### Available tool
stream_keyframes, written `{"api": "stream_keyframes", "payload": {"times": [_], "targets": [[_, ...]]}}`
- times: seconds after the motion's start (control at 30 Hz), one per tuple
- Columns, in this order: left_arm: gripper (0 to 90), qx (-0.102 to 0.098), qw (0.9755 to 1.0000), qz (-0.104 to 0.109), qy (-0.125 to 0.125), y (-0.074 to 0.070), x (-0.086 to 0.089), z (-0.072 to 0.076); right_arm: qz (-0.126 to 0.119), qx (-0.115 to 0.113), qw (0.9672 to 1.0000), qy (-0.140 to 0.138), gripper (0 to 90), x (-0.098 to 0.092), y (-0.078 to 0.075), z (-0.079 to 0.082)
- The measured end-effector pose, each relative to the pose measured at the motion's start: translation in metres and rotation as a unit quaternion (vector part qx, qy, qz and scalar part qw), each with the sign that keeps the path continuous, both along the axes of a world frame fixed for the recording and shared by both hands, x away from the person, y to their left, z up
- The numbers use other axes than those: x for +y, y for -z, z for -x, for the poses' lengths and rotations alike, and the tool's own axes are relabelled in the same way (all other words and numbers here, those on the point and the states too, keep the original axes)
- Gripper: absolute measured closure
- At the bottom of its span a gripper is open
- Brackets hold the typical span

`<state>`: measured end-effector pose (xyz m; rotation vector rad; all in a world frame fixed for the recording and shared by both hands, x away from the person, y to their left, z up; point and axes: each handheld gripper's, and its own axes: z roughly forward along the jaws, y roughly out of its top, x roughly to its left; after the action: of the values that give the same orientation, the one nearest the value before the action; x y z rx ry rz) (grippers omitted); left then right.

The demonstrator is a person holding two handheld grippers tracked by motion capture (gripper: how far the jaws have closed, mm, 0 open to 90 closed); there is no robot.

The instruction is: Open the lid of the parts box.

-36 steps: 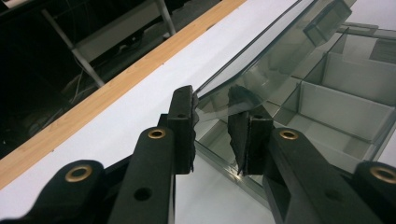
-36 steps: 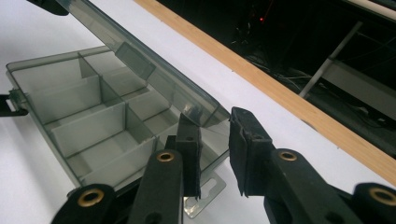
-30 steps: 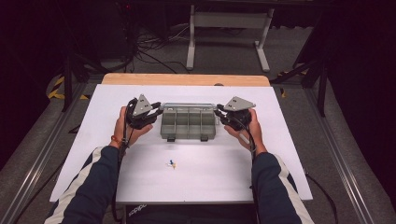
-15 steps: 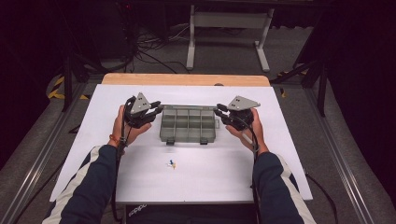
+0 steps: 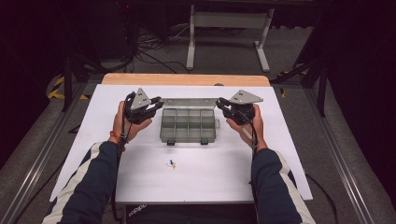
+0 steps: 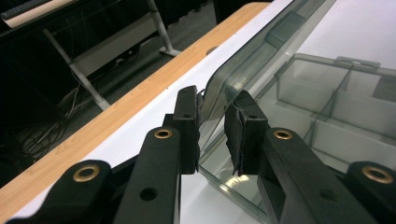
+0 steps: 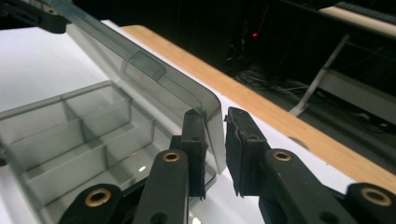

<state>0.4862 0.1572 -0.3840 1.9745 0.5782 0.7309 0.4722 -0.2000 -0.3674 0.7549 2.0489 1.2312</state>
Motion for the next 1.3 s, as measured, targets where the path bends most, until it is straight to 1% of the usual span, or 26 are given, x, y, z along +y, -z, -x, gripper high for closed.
{"api": "stream_keyframes", "payload": {"times": [0.07, 0.13, 0.17, 0.23, 0.27, 0.3, 0.33, 0.37, 0.4, 0.43, 0.47, 0.5, 0.53, 0.57, 0.67, 0.73, 0.8, 0.93, 1.07, 1.1, 1.13, 1.17, 1.2, 1.23, 1.27, 1.3], "targets": [[74.9, 0.001, 1.0000, 0.002, -0.002, -0.001, 0.000, -0.001, 0.004, -0.004, 1.0000, 0.004, 78.4, 0.001, -0.002, 0.000], [74.9, 0.002, 1.0000, 0.005, -0.003, -0.002, 0.001, -0.002, 0.000, -0.001, 1.0000, 0.003, 77.9, 0.001, -0.002, -0.002], [74.9, 0.003, 1.0000, 0.005, -0.005, -0.002, 0.001, -0.003, 0.000, -0.002, 1.0000, 0.009, 77.8, 0.001, -0.002, -0.003], [74.9, 0.002, 1.0000, 0.005, -0.007, -0.004, 0.002, -0.004, -0.007, 0.002, 0.9999, 0.012, 77.6, 0.001, -0.002, -0.004], [74.8, 0.004, 0.9999, 0.010, -0.005, -0.005, 0.002, -0.004, -0.009, 0.002, 0.9998, 0.016, 77.6, 0.001, -0.003, -0.005], [74.6, -0.001, 0.9999, 0.008, -0.006, -0.006, 0.002, -0.005, -0.011, 0.003, 0.9998, 0.017, 77.7, 0.002, -0.003, -0.006], [74.1, -0.001, 0.9999, 0.008, -0.006, -0.006, 0.002, -0.005, -0.011, 0.003, 0.9998, 0.017, 77.7, 0.002, -0.003, -0.006], [74.1, 0.005, 0.9999, 0.009, -0.004, -0.007, 0.002, -0.006, -0.011, 0.004, 0.9998, 0.017, 77.8, 0.002, -0.004, -0.007], [73.9, 0.001, 1.0000, 0.003, -0.004, -0.008, 0.002, -0.007, -0.009, 0.006, 0.9997, 0.021, 77.8, 0.004, -0.005, -0.009], [74.0, 0.006, 0.9999, 0.011, -0.004, -0.009, 0.001, -0.008, -0.010, 0.005, 0.9996, 0.025, 78.1, 0.005, -0.005, -0.010], [74.2, 0.003, 0.9999, 0.010, -0.004, -0.010, 0.001, -0.009, -0.012, 0.005, 0.9995, 0.028, 79.2, 0.006, -0.005, -0.012], [74.0, 0.005, 0.9999, 0.015, -0.005, -0.011, 0.001, -0.009, -0.012, 0.003, 0.9994, 0.034, 79.9, 0.006, -0.005, -0.013], [73.9, 0.003, 0.9998, 0.016, -0.006, -0.012, 0.001, -0.010, -0.014, 0.001, 0.9992, 0.037, 80.2, 0.006, -0.005, -0.014], [74.1, 0.009, 0.9997, 0.022, -0.006, -0.012, -0.001, -0.011, -0.018, 0.003, 0.9991, 0.039, 80.5, 0.007, -0.005, -0.015], [74.0, 0.008, 0.9997, 0.019, -0.010, -0.012, -0.003, -0.013, -0.032, 0.009, 0.9984, 0.046, 80.5, 0.009, -0.004, -0.018], [74.0, 0.012, 0.9994, 0.028, -0.014, -0.012, -0.004, -0.014, -0.037, 0.011, 0.9981, 0.048, 80.6, 0.010, -0.003, -0.020], [74.1, 0.012, 0.9994, 0.029, -0.016, -0.012, -0.004, -0.015, -0.045, 0.013, 0.9975, 0.052, 80.8, 0.011, -0.002, -0.023], [73.9, 0.018, 0.9988, 0.039, -0.022, -0.011, -0.005, -0.019, -0.052, 0.014, 0.9968, 0.059, 81.0, 0.012, -0.001, -0.026], [73.9, 0.023, 0.9984, 0.042, -0.031, -0.008, -0.006, -0.024, -0.058, 0.013, 0.9959, 0.068, 81.7, 0.013, 0.001, -0.030], [73.8, 0.025, 0.9982, 0.043, -0.033, -0.008, -0.006, -0.024, -0.059, 0.013, 0.9955, 0.074, 82.2, 0.014, 0.002, -0.032], [73.8, 0.027, 0.9979, 0.043, -0.039, -0.006, -0.007, -0.027, -0.058, 0.013, 0.9951, 0.079, 82.9, 0.014, 0.003, -0.032], [73.9, 0.027, 0.9979, 0.043, -0.039, -0.006, -0.007, -0.027, -0.058, 0.013, 0.9946, 0.085, 83.5, 0.015, 0.005, -0.033], [73.9, 0.034, 0.9972, 0.046, -0.049, -0.004, -0.009, -0.029, -0.059, 0.011, 0.9943, 0.088, 83.6, 0.015, 0.006, -0.034], [74.2, 0.034, 0.9972, 0.046, -0.049, -0.004, -0.009, -0.029, -0.059, 0.011, 0.9943, 0.088, 83.6, 0.015, 0.006, -0.034], [74.2, 0.035, 0.9968, 0.044, -0.057, -0.002, -0.010, -0.031, -0.063, 0.013, 0.9934, 0.095, 83.9, 0.017, 0.009, -0.035], [74.4, 0.035, 0.9968, 0.044, -0.057, -0.002, -0.010, -0.031, -0.063, 0.013, 0.9934, 0.095, 83.9, 0.017, 0.009, -0.035]]}}
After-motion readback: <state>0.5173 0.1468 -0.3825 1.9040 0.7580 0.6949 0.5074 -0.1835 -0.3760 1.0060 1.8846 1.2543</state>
